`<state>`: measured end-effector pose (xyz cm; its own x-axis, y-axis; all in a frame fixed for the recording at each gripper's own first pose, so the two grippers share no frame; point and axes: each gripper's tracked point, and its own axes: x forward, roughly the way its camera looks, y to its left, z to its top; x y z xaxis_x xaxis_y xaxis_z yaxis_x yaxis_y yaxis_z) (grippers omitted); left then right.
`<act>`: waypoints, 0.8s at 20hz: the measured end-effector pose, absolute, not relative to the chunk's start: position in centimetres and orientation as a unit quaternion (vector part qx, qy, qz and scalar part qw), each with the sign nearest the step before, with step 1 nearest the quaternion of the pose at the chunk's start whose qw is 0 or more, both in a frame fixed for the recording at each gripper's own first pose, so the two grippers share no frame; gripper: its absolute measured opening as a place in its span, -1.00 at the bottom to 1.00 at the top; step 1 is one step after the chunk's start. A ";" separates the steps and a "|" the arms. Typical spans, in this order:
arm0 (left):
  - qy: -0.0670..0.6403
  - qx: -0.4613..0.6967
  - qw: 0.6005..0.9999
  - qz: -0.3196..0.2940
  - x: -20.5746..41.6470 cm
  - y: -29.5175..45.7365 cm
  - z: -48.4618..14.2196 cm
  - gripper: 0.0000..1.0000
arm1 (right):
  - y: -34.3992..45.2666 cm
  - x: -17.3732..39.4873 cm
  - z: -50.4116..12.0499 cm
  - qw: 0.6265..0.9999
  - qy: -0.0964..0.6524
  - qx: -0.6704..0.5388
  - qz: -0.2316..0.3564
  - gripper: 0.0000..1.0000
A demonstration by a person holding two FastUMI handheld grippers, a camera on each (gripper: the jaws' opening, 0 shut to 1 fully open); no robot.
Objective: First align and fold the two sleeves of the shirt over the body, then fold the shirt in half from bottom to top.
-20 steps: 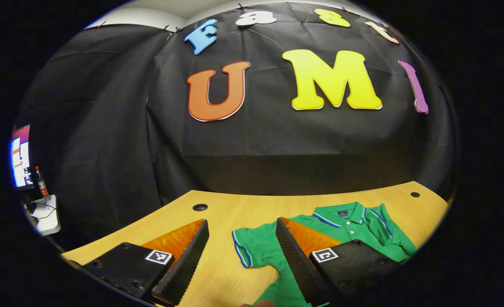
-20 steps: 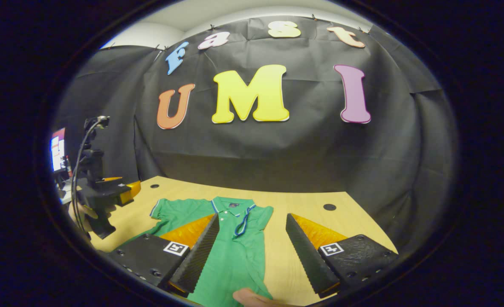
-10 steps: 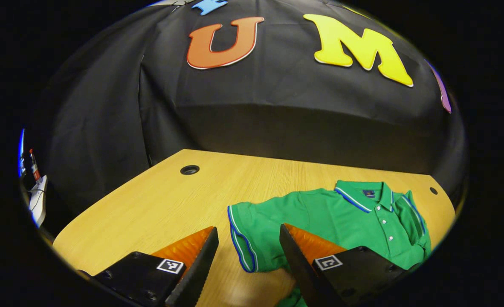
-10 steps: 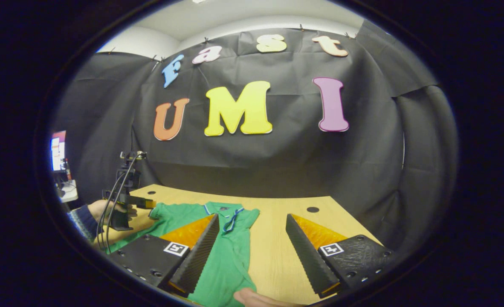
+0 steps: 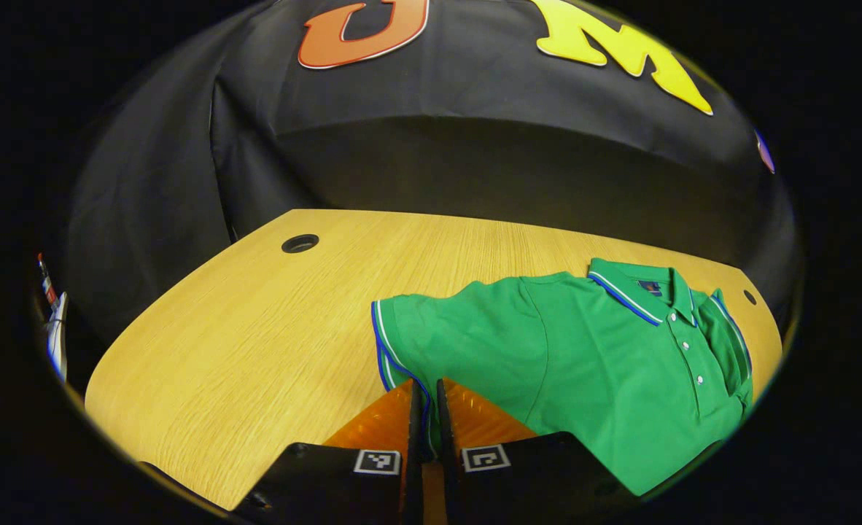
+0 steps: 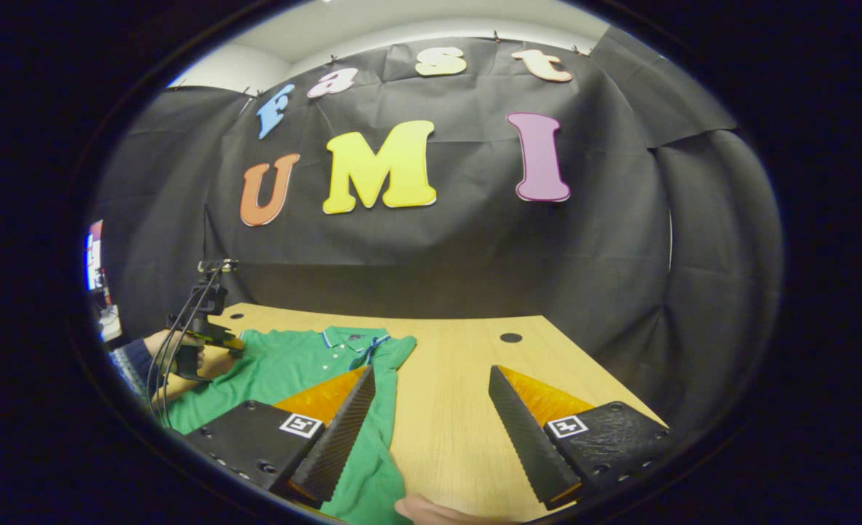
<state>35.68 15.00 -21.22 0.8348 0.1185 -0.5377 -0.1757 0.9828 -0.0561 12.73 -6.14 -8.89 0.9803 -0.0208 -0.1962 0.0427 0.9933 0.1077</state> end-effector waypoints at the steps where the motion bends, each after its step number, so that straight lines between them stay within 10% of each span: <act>1: 0.278 -0.068 0.955 0.078 35.6 14.9 -21.2 -0.77 | -6.4 12.7 -9.0 0.993 0.098 0.061 -0.019 0.92; 16: 0.239 -0.018 0.970 -0.040 36.4 2.8 -13.5 -0.87 | -6.0 11.8 -7.8 0.994 0.081 0.068 -0.006 0.92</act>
